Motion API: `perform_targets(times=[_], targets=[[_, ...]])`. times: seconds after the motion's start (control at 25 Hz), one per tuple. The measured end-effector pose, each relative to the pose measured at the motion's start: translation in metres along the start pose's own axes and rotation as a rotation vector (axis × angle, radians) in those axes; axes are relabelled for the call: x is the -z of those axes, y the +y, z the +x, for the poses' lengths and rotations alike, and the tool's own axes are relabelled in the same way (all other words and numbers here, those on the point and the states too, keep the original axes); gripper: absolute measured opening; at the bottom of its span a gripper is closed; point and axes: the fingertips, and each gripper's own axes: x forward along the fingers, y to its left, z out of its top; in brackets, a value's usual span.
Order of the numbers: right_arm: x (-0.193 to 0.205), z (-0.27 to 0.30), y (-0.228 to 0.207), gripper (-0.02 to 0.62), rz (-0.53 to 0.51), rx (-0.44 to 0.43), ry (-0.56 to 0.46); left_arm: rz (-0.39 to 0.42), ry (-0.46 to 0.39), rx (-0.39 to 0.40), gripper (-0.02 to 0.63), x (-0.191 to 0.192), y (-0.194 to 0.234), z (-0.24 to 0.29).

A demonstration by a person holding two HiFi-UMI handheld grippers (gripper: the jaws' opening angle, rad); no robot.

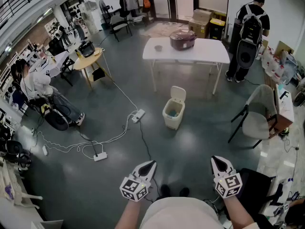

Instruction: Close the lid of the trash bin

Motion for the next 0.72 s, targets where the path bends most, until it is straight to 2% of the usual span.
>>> perform_targets(times=[0.72], targets=[[-0.006, -0.001, -0.016, 0.012, 0.005, 0.002, -0.019, -0.004, 0.021, -0.015, 0.012, -0.001, -0.006, 0.016]])
